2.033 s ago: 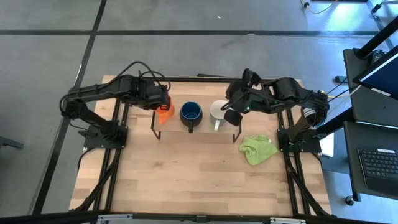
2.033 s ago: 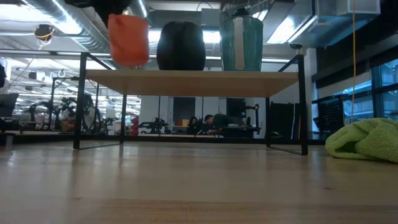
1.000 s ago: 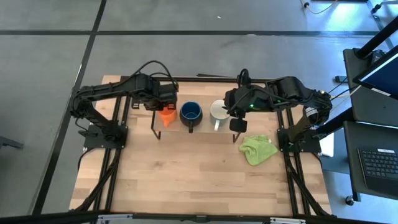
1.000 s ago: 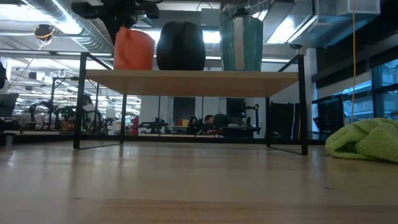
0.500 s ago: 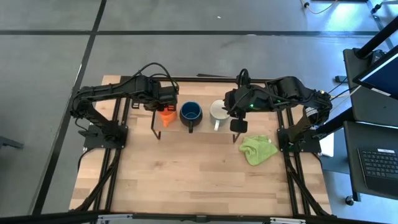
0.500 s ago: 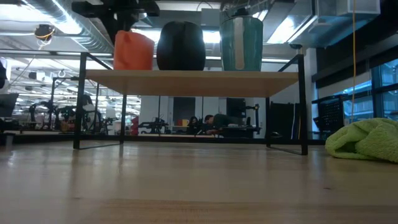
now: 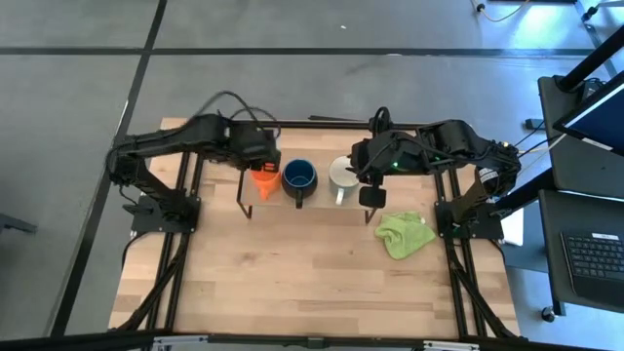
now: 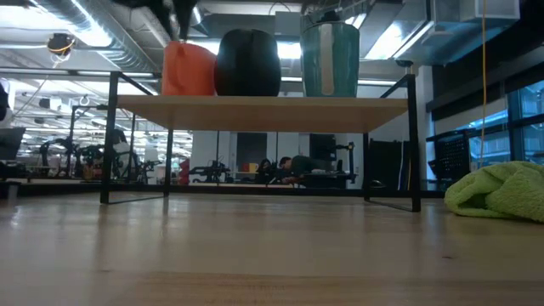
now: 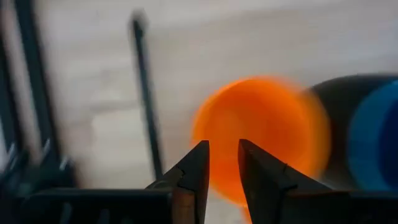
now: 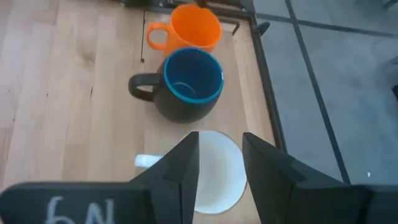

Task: Stack small to large cups/mugs on shelf
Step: Put the orange mug on the shelf

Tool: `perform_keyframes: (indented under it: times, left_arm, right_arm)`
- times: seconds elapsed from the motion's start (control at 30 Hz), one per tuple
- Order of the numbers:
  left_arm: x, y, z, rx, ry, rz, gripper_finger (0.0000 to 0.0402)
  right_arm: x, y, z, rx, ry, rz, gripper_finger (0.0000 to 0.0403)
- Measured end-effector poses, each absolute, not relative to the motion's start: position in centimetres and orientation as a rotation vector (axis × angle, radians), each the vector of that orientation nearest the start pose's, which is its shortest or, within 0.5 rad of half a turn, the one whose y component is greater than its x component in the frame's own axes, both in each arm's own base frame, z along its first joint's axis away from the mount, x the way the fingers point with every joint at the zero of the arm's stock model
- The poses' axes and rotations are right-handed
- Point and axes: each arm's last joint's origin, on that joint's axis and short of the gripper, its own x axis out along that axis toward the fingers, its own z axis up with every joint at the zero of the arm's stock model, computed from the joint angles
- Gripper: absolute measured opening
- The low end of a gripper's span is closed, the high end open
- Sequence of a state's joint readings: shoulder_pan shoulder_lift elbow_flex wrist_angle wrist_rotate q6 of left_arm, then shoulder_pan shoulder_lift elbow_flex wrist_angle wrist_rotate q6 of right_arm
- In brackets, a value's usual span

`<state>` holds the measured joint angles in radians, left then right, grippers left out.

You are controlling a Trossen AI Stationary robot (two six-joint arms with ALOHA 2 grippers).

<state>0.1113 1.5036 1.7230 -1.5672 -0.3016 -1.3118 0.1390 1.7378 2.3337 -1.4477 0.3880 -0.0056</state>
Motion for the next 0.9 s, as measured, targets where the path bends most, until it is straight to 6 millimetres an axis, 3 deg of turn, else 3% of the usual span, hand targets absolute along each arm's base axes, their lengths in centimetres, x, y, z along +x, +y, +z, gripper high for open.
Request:
perform_keyframes:
  times: [0.1, 0.2, 0.3, 0.4, 0.5, 0.67, 0.8, 0.9]
  left_arm:
    - [24.6, 2.6, 42.1, -0.843, 0.736, 1.031, 0.0080]
    - [24.2, 0.9, 45.8, -0.704, 0.530, 0.883, 0.0080]
    - [23.1, -1.3, 48.1, -0.558, 0.373, 0.777, 0.0080]
    - [21.7, -3.9, 48.8, -0.429, 0.313, 0.706, 0.0080]
    - [20.5, -6.3, 47.5, -0.352, 0.294, 0.692, 0.0080]
    - [18.6, -9.4, 43.0, -0.383, 0.189, 0.696, 0.0080]
    - [17.1, -10.7, 39.5, -0.446, 0.053, 0.691, 0.0074]
    - [15.8, -10.4, 38.4, -0.506, -0.012, 0.680, 0.0064]
  right_arm:
    - [29.4, 3.0, 48.4, -0.253, 0.786, -0.217, 0.0124]
    - [27.9, 2.7, 50.0, -0.252, 0.699, -0.169, 0.0124]
    - [25.0, 1.9, 52.1, -0.193, 0.602, -0.077, 0.0124]
    - [20.8, 1.2, 54.1, -0.141, 0.504, -0.004, 0.0124]
    - [15.5, 0.7, 56.1, -0.083, 0.382, 0.014, 0.0124]
    - [7.4, 0.4, 57.9, -0.035, 0.194, 0.033, 0.0124]
    - [3.2, 0.1, 58.2, -0.012, 0.101, 0.038, 0.0124]
    - [1.7, -0.3, 57.7, 0.104, 0.126, -0.072, 0.0124]
